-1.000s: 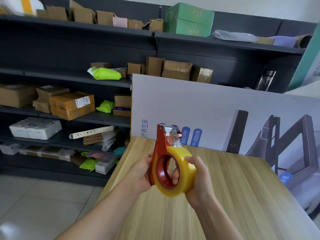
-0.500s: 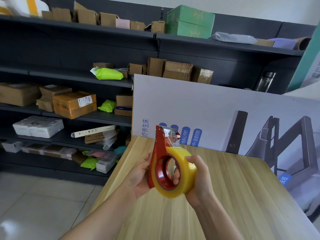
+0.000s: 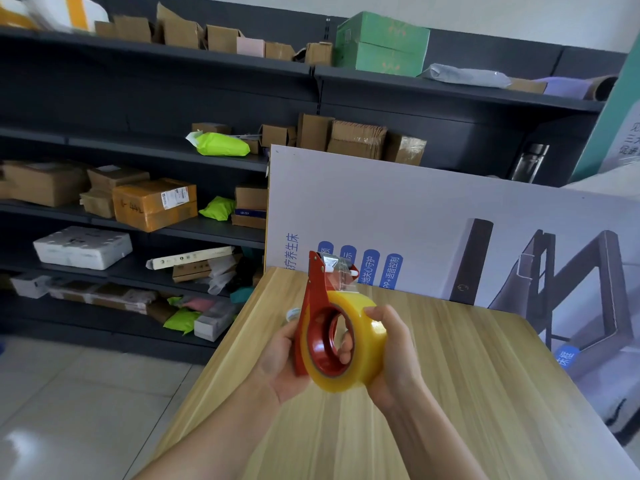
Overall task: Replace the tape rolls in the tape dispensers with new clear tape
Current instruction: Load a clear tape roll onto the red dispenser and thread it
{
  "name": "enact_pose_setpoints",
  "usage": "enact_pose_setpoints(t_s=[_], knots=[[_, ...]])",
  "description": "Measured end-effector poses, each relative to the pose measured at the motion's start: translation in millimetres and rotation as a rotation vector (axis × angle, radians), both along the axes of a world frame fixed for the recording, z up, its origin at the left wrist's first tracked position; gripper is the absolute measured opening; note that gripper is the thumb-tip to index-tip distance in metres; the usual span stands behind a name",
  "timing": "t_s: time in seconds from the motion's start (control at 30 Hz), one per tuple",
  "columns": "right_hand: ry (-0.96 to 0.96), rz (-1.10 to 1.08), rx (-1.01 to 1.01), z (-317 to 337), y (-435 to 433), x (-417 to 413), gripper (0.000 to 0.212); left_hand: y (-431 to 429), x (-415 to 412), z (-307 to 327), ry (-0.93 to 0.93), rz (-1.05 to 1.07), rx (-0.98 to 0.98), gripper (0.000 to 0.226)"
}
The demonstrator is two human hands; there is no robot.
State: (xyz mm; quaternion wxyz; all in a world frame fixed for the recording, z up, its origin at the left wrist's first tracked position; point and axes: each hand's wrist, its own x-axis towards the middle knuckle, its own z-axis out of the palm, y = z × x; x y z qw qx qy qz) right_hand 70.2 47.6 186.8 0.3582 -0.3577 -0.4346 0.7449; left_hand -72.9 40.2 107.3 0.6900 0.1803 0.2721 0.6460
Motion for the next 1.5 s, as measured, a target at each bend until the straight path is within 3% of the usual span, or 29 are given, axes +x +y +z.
enact_pose_setpoints(t_s=[0.23,0.53,0.73,1.07,1.17,1.27,1.4,1.5], knots=[[-0.001,-0.009,0.004,0,-6,-1,0.043,-2,-1,-7,-0.041,0.036,-0.015,0.056],[0.003,-0.049,-0.02,7,-18,-15,0.043,-18,0,14,-0.139,0.012,0.031,0.033],[0.021,-0.078,-0.041,15,-31,-33,0.045,-26,-18,9,-0.181,0.114,-0.027,0.037],[0.013,-0.164,-0.077,2,-63,-57,0.037,-62,-30,-13,-0.297,0.071,-0.165,0.033],[-0.001,-0.171,-0.109,-5,-70,-58,0.04,-69,-29,-26,-0.347,0.071,-0.229,0.042],[-0.021,-0.191,-0.137,-15,-75,-57,0.039,-83,-23,-32,-0.282,0.139,-0.254,0.053],[0.003,-0.202,-0.21,-30,-79,-56,0.039,-96,-15,-42,-0.119,0.238,-0.293,0.045],[0.019,-0.208,-0.264,-36,-79,-56,0.04,-101,-13,-49,-0.117,0.289,-0.34,0.046]])
